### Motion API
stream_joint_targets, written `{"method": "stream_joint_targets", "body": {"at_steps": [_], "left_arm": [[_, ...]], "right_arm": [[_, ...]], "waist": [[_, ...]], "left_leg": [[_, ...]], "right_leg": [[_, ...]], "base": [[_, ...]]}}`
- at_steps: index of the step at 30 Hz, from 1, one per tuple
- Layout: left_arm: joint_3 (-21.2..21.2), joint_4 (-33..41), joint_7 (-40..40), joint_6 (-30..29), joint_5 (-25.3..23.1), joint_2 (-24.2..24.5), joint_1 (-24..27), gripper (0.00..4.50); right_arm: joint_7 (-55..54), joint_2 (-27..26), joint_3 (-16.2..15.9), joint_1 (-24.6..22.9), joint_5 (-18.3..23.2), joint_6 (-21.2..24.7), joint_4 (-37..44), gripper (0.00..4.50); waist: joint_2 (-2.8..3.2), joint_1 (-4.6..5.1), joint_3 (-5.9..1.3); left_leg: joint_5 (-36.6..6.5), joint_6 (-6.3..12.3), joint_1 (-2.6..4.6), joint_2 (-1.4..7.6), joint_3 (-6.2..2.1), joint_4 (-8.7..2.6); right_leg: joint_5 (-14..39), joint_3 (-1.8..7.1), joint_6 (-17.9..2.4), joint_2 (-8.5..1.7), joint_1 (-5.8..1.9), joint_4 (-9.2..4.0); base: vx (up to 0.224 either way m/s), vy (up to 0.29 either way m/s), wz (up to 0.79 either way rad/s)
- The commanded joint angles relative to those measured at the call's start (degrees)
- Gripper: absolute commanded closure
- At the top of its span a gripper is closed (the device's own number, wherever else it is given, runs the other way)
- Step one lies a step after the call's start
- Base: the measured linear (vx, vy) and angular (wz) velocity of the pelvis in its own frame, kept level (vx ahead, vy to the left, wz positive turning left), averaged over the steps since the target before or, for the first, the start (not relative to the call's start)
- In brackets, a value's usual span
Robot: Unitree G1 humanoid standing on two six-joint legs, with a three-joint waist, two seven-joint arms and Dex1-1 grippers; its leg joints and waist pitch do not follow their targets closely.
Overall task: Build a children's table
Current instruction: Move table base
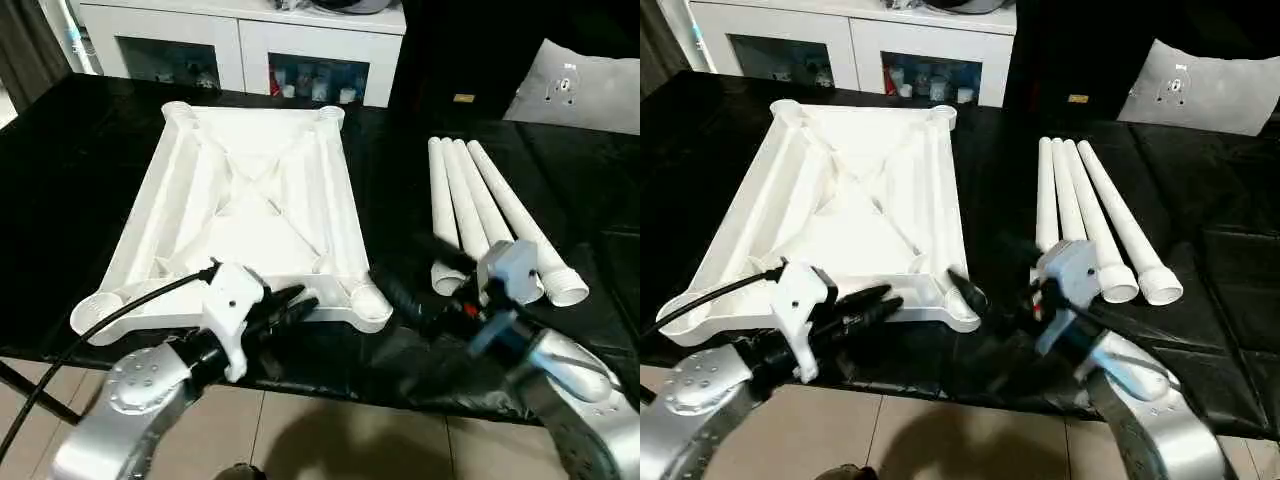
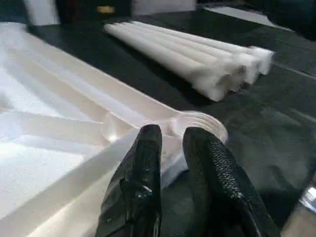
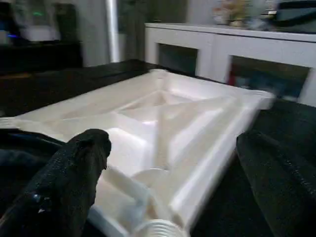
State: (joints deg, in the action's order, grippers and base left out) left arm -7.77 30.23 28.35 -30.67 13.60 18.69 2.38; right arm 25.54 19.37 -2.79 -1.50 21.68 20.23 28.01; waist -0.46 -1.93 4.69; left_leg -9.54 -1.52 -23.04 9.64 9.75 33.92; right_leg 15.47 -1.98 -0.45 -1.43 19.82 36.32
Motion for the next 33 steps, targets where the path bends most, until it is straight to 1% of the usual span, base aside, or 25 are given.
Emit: {"method": "stream_joint_targets", "body": {"at_steps": [1,3,6,11,13,14,15,16,17,18,19,20,21,22,23,24,25,26,27,28,29,30,31,32,33], "left_arm": [[-0.4,0.9,-3.7,-0.3,-1.9,-1.4,0.0,3.52],[0.0,0.0,-6.8,0.2,-3.0,-3.6,-0.6,3.52],[0.0,-0.5,-8.4,0.4,-3.7,-4.6,-1.0,3.52],[0.4,-1.0,-11.7,0.3,-5.5,-5.9,-1.0,3.52],[1.0,-1.3,-12.6,0.0,-5.5,-6.6,-0.8,3.52],[1.0,-1.3,-12.7,0.0,-5.5,-6.7,-0.8,3.52],[1.6,-1.9,-13.2,0.3,-5.2,-7.3,-1.0,3.52],[2.0,-2.4,-13.5,0.3,-4.9,-7.7,-1.1,3.52],[2.4,-2.8,-13.9,0.8,-5.0,-7.9,-1.3,3.52],[3.8,-3.5,-14.7,0.0,-3.2,-9.3,-1.3,3.52],[3.8,-3.5,-14.7,0.0,-3.2,-9.3,-1.3,3.52],[4.3,-3.8,-15.2,-0.6,-3.2,-9.5,-1.4,3.52],[4.7,-4.0,-15.5,-0.6,-3.3,-9.5,-1.4,3.52],[4.8,-4.1,-15.7,-0.4,-3.8,-9.3,-1.4,3.52],[4.8,-4.1,-15.7,-0.3,-4.2,-8.9,-1.5,3.52],[4.8,-4.1,-15.6,-0.3,-4.5,-8.7,-1.5,3.52],[5.4,-4.2,-15.5,0.2,-4.5,-8.4,-1.8,3.52],[5.7,-4.3,-15.4,0.8,-4.3,-8.3,-2.0,3.52],[6.2,-4.2,-15.3,0.8,-3.9,-8.3,-2.1,3.52],[6.7,-3.9,-15.3,0.6,-3.6,-8.5,-2.3,3.52],[7.1,-3.6,-15.3,0.4,-3.2,-8.6,-2.4,3.52],[7.4,-3.4,-15.3,0.1,-3.0,-8.7,-2.5,3.52],[7.4,-3.2,-15.3,-0.1,-3.0,-8.6,-2.5,3.52],[7.3,-3.0,-15.3,-0.2,-3.0,-8.5,-2.5,3.52],[7.0,-2.7,-15.1,-0.7,-2.9,-8.3,-2.5,3.52]], "right_arm": [[-4.2,-1.4,0.5,0.6,-2.8,-1.3,-0.1,0.00],[-9.1,-3.7,1.2,0.5,-5.2,-1.6,-0.3,0.00],[-12.4,-4.6,1.3,0.4,-7.9,-1.8,-0.5,0.00],[-14.9,-7.1,0.9,-0.2,-9.3,-1.2,-1.2,0.00],[-15.2,-7.5,1.0,-0.3,-9.1,-0.7,-1.2,0.00],[-15.2,-7.5,1.0,-0.4,-9.0,-0.7,-1.1,0.00],[-15.3,-7.6,0.8,-0.5,-8.8,0.1,-1.0,0.00],[-15.4,-7.6,0.6,-0.6,-8.7,1.1,-0.9,0.00],[-15.5,-7.4,0.2,-0.7,-8.7,2.3,-0.9,0.00],[-15.7,-7.1,-0.2,-0.8,-9.3,3.4,-0.9,0.00],[-15.7,-7.1,-0.2,-0.8,-9.3,3.4,-0.9,0.00],[-15.7,-7.0,-0.3,-0.9,-9.4,3.9,-0.9,0.00],[-15.7,-6.7,-0.5,-0.8,-9.8,5.4,-0.8,0.00],[-15.8,-6.3,-0.7,-0.7,-10.2,6.9,-0.8,0.00],[-16.0,-6.0,-0.8,-0.5,-10.6,8.1,-1.0,0.00],[-16.1,-5.8,-0.9,-0.2,-10.8,8.9,-1.2,0.00],[-15.9,-5.3,-1.2,0.4,-10.9,10.5,-1.4,0.00],[-15.6,-5.0,-1.5,0.7,-10.7,11.4,-1.5,0.00],[-15.3,-4.8,-1.7,0.9,-10.5,11.7,-1.4,0.00],[-14.9,-5.1,-1.9,1.1,-9.9,11.9,-1.1,0.00],[-14.4,-5.2,-2.2,1.3,-9.5,12.0,-0.8,0.00],[-14.0,-5.2,-2.5,1.4,-9.2,12.0,-0.7,0.00],[-13.5,-5.2,-2.8,1.4,-9.0,11.2,-0.8,0.00],[-13.2,-5.2,-3.1,1.5,-9.1,10.7,-0.8,0.00],[-12.7,-4.5,-3.9,1.8,-10.1,10.2,-0.9,0.00]], "waist": [[-0.02,0.13,-3.06],[-0.29,0.25,-3.11],[-0.14,0.17,-3.10],[-0.26,0.28,-3.15],[-0.01,0.39,-3.14],[0.20,0.58,-3.17],[0.81,1.62,-3.32],[1.19,1.97,-3.36],[1.22,2.44,-3.31],[1.17,2.99,-3.39],[0.71,3.32,-3.32],[0.08,3.40,-3.21],[-2.47,2.51,-2.97],[-3.18,0.55,-2.60],[-3.03,0.23,-2.24],[-2.74,0.04,-2.24],[-2.33,0.31,-2.26],[-1.78,0.33,-2.49],[-1.52,0.49,-2.46],[-1.30,0.55,-2.55],[-0.98,0.71,-2.62],[-0.85,0.70,-2.59],[-0.32,0.62,-2.22],[-0.18,0.66,-1.85],[-0.16,0.86,-0.76]], "left_leg": [[-8.6,0.49,1.76,4.01,-1.70,-3.99],[-8.0,0.81,1.69,3.90,-1.69,-3.93],[-7.9,0.61,1.80,3.90,-1.75,-3.89],[-8.2,0.53,1.74,3.80,-1.74,-3.80],[-8.5,-0.39,2.14,4.18,-2.15,-4.00],[-9.1,-1.30,2.53,4.63,-2.55,-4.19],[-10.9,-1.77,3.86,8.40,-5.16,-5.75],[-11.7,-0.84,4.30,10.58,-6.65,-6.82],[-11.7,1.06,4.46,12.11,-7.66,-7.50],[-11.4,5.38,5.10,13.59,-8.90,-8.23],[-11.0,10.53,4.30,12.78,-8.28,-7.88],[-11.9,12.64,3.11,10.98,-6.92,-7.02],[-12.4,11.01,-0.87,0.67,-0.73,-0.17],[-5.4,5.70,-0.49,-1.40,-0.83,3.27],[-3.7,2.63,-1.39,-0.77,-1.67,1.77],[-4.7,1.71,-1.20,-0.27,-2.03,1.13],[-6.8,0.99,-0.10,0.69,-2.61,-0.37],[-7.4,0.15,0.29,1.11,-2.78,-1.08],[-9.9,-0.46,1.09,1.85,-2.88,-1.82],[-11.4,-0.63,1.50,2.54,-3.10,-2.42],[-14.9,-0.92,1.98,3.34,-3.45,-3.15],[-17.1,-1.12,2.29,3.65,-3.59,-3.45],[-23.3,-1.55,3.61,4.13,-3.71,-3.95],[-27.3,-1.90,4.46,4.26,-3.79,-4.19],[-35.4,-3.03,5.73,3.86,-3.88,-4.35]], "right_leg": [[-1.5,3.16,-9.2,-6.03,-0.98,-4.65],[-2.6,3.13,-8.8,-5.95,-1.07,-4.57],[-2.4,3.11,-8.3,-5.98,-1.02,-4.55],[-3.2,3.14,-7.0,-5.91,-1.00,-4.42],[-3.4,2.65,-6.9,-5.22,-0.87,-4.27],[-3.7,2.18,-6.8,-4.43,-0.76,-4.13],[-4.3,0.86,-6.1,-3.07,-0.35,-2.52],[-3.1,0.35,-6.3,-3.18,0.03,-1.50],[-1.7,0.28,-6.2,-3.48,0.47,-0.55],[0.4,0.23,-7.2,-3.76,1.60,1.30],[-0.1,0.92,-9.6,-4.80,1.68,1.29],[-1.3,1.82,-12.0,-5.80,1.16,0.03],[-1.0,3.74,-15.8,-7.18,-1.28,-6.54],[15.2,5.07,-6.4,-9.76,-1.43,-8.37],[24.5,5.08,2.9,-8.12,-1.91,-8.05],[26.3,5.24,5.8,-8.00,-1.91,-7.87],[24.9,4.09,6.7,-6.57,-0.88,-7.48],[22.9,3.22,5.9,-5.65,-0.92,-6.98],[19.7,2.57,4.3,-4.84,-0.29,-6.78],[16.5,2.50,1.7,-4.81,-0.35,-6.21],[16.9,2.10,-0.8,-5.10,-0.77,-5.89],[17.7,2.04,-1.8,-5.25,-0.89,-5.87],[21.2,1.97,-3.4,-5.28,-0.50,-6.31],[24.1,1.74,-4.1,-5.20,-0.41,-6.73],[32.3,1.00,-4.8,-5.19,-0.66,-8.21]], "base": [[0.000,0.000,0.00],[0.000,0.000,0.00],[0.000,0.000,0.00],[0.000,0.000,0.00],[0.000,0.000,0.00],[0.000,0.000,0.00],[0.000,0.000,0.00],[0.000,0.000,0.00],[-0.008,-0.068,0.10],[-0.008,-0.068,0.10],[-0.016,-0.110,0.13],[-0.020,-0.130,0.06],[-0.020,-0.130,0.06],[-0.037,-0.121,-0.01],[-0.051,-0.112,-0.06],[-0.051,-0.112,-0.06],[-0.045,-0.073,-0.03],[0.000,0.000,0.00],[0.000,0.000,0.00],[0.000,0.000,0.00],[0.000,0.000,0.00],[0.000,0.000,0.00],[0.010,0.062,0.00],[0.013,0.072,0.00],[0.013,0.072,0.00]]}}
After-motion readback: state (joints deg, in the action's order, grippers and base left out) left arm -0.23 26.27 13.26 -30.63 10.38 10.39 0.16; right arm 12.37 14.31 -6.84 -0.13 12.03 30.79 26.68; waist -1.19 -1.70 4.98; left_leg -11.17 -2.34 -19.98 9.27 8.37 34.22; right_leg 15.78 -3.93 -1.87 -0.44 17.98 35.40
